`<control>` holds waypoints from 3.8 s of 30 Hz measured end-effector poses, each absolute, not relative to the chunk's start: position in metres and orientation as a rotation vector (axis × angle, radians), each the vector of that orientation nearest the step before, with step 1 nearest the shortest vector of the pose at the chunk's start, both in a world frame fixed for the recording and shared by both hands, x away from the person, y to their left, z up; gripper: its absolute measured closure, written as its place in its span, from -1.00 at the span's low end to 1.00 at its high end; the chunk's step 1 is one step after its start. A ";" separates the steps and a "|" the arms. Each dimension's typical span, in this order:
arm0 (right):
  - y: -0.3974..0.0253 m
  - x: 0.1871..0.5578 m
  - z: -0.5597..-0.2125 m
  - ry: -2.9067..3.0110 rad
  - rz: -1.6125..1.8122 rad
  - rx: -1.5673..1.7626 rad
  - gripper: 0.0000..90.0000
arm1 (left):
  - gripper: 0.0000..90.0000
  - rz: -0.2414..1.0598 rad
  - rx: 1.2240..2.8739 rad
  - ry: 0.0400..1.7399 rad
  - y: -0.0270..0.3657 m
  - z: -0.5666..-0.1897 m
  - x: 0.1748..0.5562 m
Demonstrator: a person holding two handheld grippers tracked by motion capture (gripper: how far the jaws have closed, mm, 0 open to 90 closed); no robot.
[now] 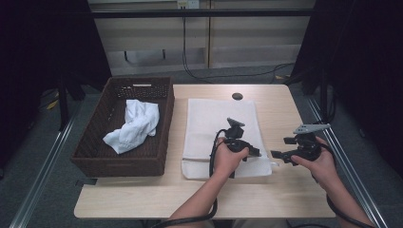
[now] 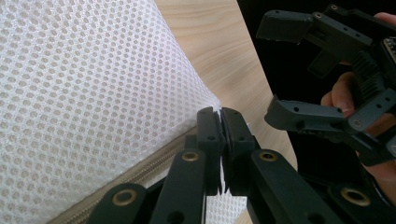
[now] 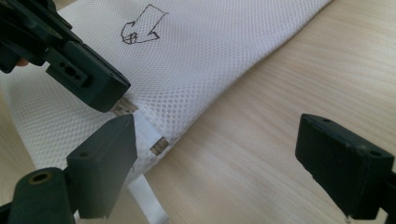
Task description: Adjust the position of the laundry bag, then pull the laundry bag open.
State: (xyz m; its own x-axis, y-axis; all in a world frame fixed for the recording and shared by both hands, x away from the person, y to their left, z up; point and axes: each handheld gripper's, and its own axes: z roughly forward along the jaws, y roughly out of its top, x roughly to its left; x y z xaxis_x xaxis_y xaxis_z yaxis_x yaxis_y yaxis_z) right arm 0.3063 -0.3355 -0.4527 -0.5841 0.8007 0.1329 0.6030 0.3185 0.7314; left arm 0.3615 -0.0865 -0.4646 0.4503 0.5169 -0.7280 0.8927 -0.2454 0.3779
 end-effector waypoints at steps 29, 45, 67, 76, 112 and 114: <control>-0.325 0.306 -0.453 2.386 1.163 1.295 -0.80 | 0.94 -0.585 1.890 1.169 -0.087 -0.454 0.369; -0.311 0.309 -0.460 2.454 1.189 1.361 -0.88 | 0.94 -0.597 1.861 1.171 -0.084 -0.451 0.371; -0.312 0.310 -0.464 2.435 1.269 1.532 -0.49 | 0.94 -0.619 1.857 1.167 -0.086 -0.450 0.372; -0.309 0.310 -0.464 2.433 1.292 1.576 -0.30 | 0.94 -0.625 1.856 1.159 -0.086 -0.450 0.373; -0.309 0.312 -0.461 2.391 1.316 1.809 0.60 | 0.86 -0.675 1.814 1.166 -0.083 -0.458 0.370; -0.308 0.312 -0.461 2.394 1.317 1.804 0.63 | 0.87 -0.670 1.820 1.170 -0.083 -0.459 0.370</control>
State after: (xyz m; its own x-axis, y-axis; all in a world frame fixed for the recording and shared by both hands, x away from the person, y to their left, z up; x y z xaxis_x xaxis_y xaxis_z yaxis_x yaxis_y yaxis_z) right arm 0.3121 -0.3085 -0.4608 -0.3865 0.7492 0.5379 0.8554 0.0732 0.5127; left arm 0.3699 -0.0834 -0.4591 0.4190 0.4532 -0.7868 0.9080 -0.2024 0.3670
